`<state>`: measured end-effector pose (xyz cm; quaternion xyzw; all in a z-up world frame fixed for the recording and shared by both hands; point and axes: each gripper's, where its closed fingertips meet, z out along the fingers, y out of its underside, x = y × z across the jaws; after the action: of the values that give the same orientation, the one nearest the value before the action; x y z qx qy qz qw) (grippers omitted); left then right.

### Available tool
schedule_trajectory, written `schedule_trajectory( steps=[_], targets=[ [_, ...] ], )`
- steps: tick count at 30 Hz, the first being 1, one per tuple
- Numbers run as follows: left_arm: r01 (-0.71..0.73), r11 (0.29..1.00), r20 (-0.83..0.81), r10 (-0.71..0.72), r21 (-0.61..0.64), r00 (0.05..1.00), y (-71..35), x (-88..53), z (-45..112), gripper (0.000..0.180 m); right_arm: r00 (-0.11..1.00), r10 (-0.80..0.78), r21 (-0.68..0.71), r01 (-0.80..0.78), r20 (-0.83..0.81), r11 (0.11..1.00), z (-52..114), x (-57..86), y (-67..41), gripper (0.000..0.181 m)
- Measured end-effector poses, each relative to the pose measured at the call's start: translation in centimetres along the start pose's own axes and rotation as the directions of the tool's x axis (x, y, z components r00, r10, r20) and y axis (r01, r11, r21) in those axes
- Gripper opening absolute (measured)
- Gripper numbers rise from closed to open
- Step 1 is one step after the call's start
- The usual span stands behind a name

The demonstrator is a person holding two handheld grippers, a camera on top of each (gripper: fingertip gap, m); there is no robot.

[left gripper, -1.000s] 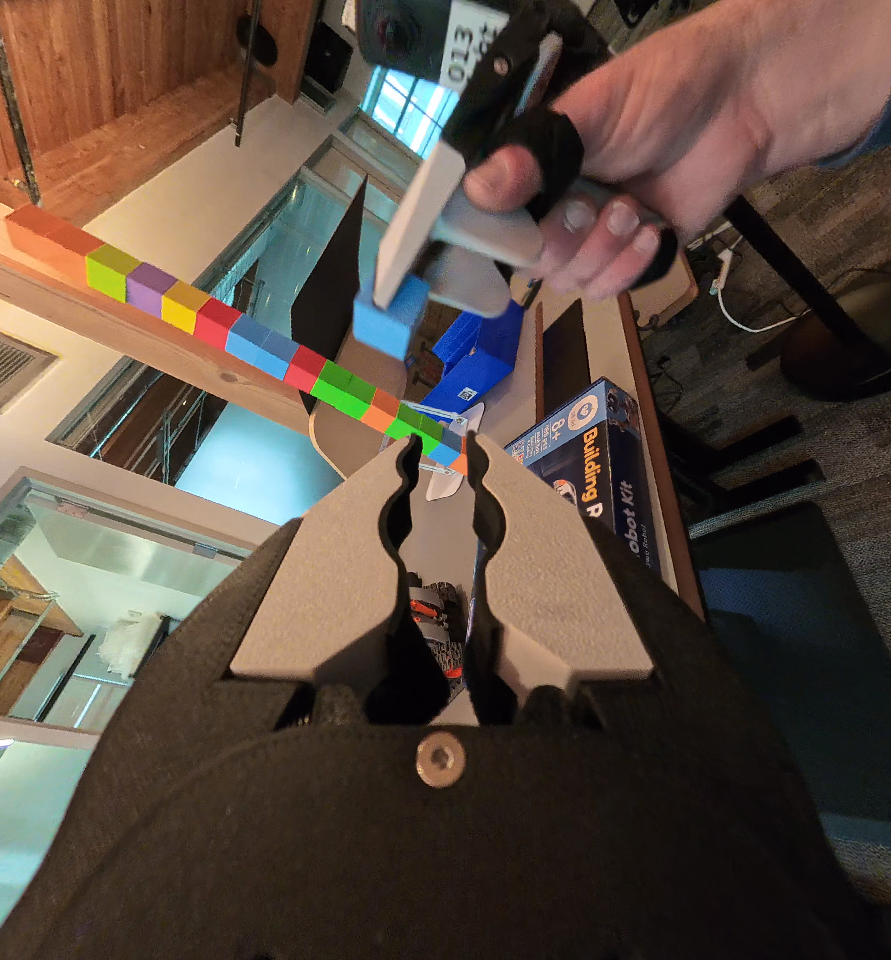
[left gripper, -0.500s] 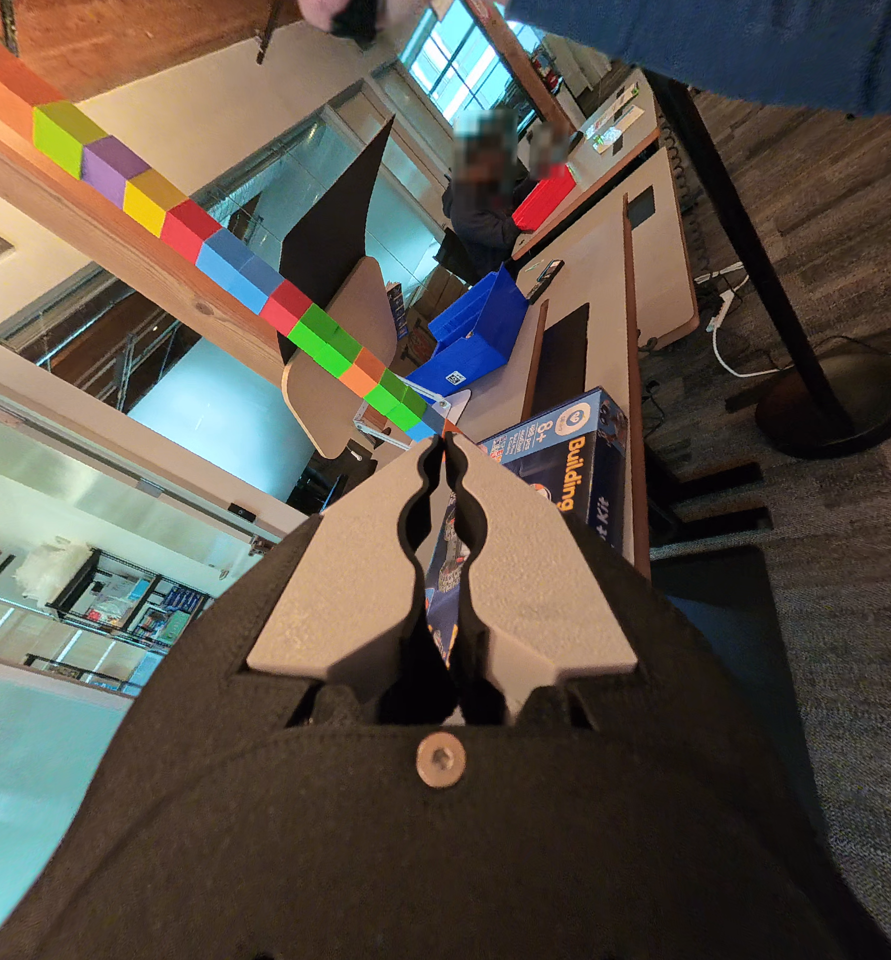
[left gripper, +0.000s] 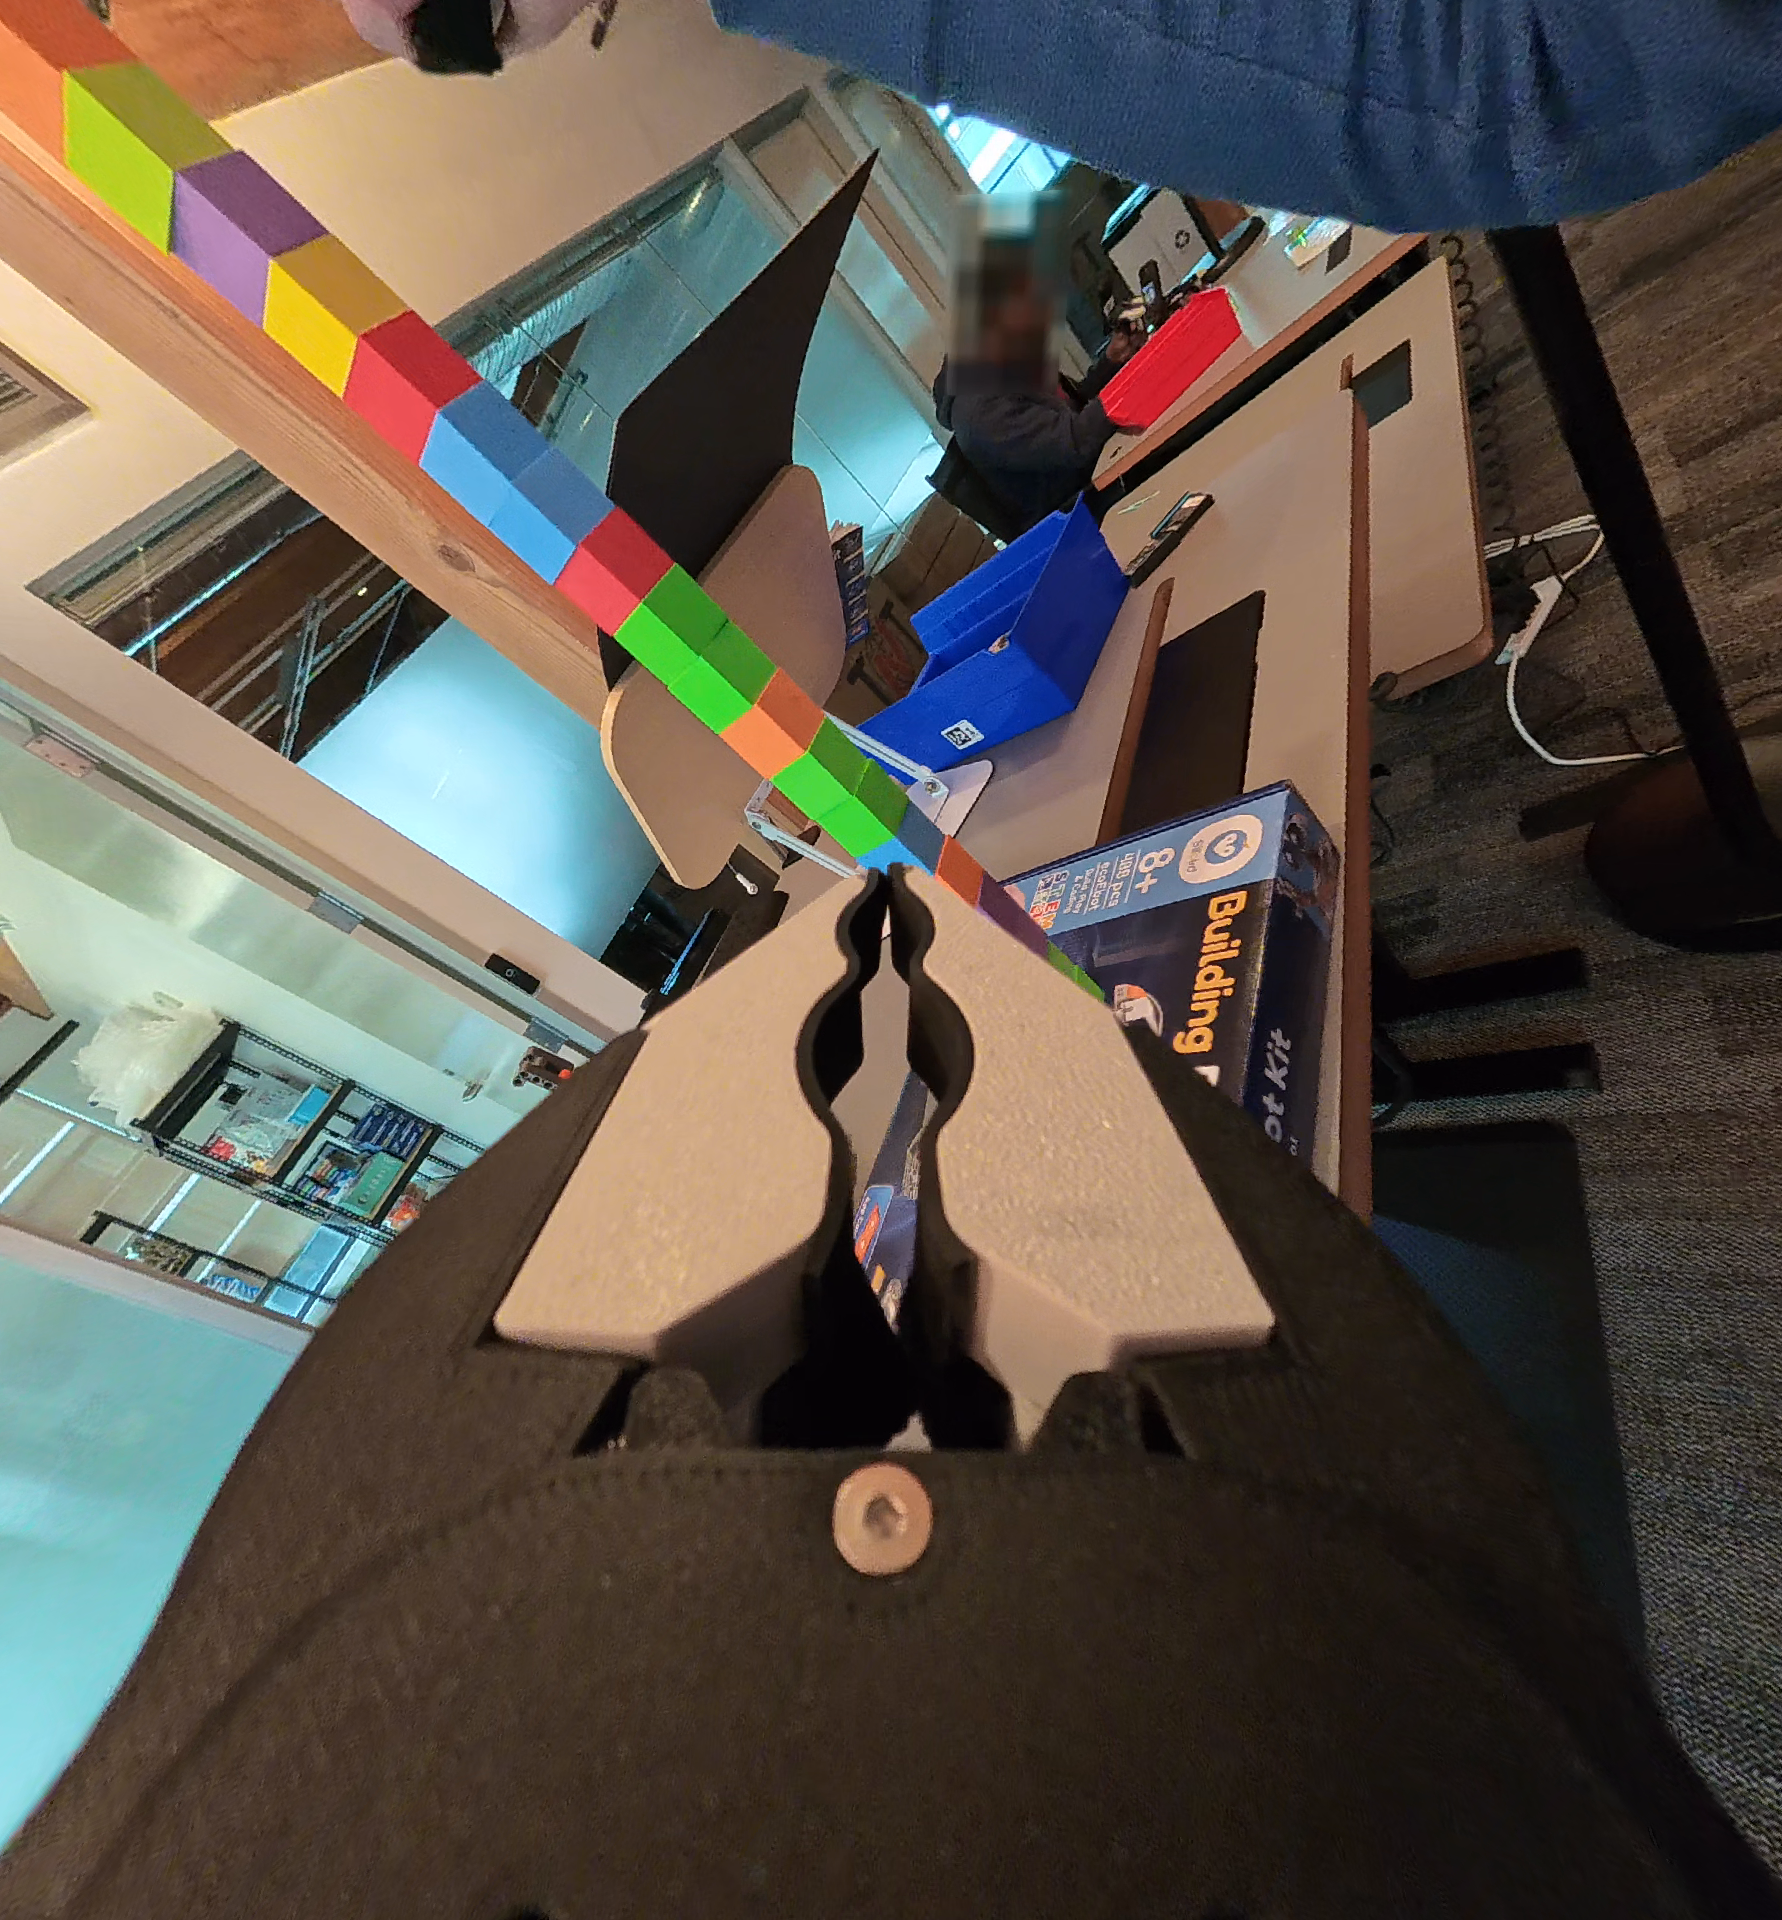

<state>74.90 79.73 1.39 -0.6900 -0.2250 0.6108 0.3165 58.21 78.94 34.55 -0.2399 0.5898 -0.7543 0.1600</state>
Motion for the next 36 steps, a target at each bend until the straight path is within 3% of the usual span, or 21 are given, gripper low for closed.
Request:
schedule_trajectory(
  steps=[15,36],
  targets=[
    [0.025,1.000,0.011,-0.025,-0.011,1.000,0.6,-0.5,1.1,0.000,0.989,0.072,-0.063,-0.064,0.126,0.996,0.8,1.9,1.3,0.026],
    [0.026,1.000,-0.015,-0.026,-0.009,1.000,1.0,-0.4,2.3,0.000,0.982,0.118,-0.100,-0.104,0.150,0.990,1.0,2.6,2.7,0.027]
  ],
)
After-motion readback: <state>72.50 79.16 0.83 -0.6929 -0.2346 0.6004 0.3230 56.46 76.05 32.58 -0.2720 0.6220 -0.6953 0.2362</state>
